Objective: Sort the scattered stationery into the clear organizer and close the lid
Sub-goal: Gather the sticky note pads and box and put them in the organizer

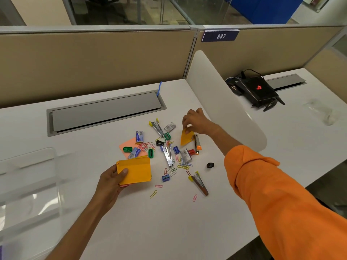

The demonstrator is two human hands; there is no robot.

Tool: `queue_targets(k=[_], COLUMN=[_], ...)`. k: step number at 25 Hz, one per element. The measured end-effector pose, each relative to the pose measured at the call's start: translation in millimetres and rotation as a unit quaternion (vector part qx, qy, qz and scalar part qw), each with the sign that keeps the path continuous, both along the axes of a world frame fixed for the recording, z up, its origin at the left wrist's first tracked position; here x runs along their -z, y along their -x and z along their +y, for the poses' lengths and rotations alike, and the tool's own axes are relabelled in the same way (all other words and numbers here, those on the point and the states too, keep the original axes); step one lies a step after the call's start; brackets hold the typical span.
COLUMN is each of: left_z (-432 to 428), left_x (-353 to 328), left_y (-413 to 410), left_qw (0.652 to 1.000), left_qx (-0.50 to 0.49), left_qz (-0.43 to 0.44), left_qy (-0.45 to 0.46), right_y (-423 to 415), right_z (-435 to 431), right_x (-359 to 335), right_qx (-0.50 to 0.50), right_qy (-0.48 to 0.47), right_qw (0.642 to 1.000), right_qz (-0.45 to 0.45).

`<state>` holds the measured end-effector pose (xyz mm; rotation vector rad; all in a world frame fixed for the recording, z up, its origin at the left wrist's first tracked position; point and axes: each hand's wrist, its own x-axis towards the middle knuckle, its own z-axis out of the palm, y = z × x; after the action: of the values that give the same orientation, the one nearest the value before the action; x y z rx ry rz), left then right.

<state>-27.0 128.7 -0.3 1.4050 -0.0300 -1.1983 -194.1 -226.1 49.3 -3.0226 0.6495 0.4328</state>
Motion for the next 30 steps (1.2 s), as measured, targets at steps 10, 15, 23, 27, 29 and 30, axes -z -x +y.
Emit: queue_targets(k=[10, 15, 23, 27, 29, 30], left_z=[4.0, 8.4, 26.3, 37.5, 44.3, 48.0], left_x=[-20.9, -38.0, -59.7, -72.5, -74.3, -74.4], left_y=[6.9, 13.1, 27.6, 32.5, 30.1, 28.0], left_qw=[0.999, 0.999, 0.999, 0.998, 0.995, 0.994], left_qx=[-0.002, -0.002, 0.014, -0.017, -0.041, -0.040], left_qz=[-0.022, -0.015, -0.023, 0.027, 0.068, 0.079], left_qy=[0.035, 0.048, 0.047, 0.054, 0.055, 0.058], right_y=[13.8, 1.1, -46.2, -60.0, -63.4, -64.9], right_z=[25.5, 91.5, 212.9, 240.6, 247.8, 250.5], right_x=[-62.1, -110.6, -103.5, -82.1, -75.4, -73.4], right_qx=[0.153, 0.163, 0.079, 0.066, 0.066, 0.065], right_qy=[-0.151, -0.248, -0.280, -0.239, -0.219, -0.212], right_qw=[0.966, 0.934, 0.945, 0.959, 0.964, 0.965], right_qz=[-0.142, -0.197, -0.148, -0.136, -0.138, -0.143])
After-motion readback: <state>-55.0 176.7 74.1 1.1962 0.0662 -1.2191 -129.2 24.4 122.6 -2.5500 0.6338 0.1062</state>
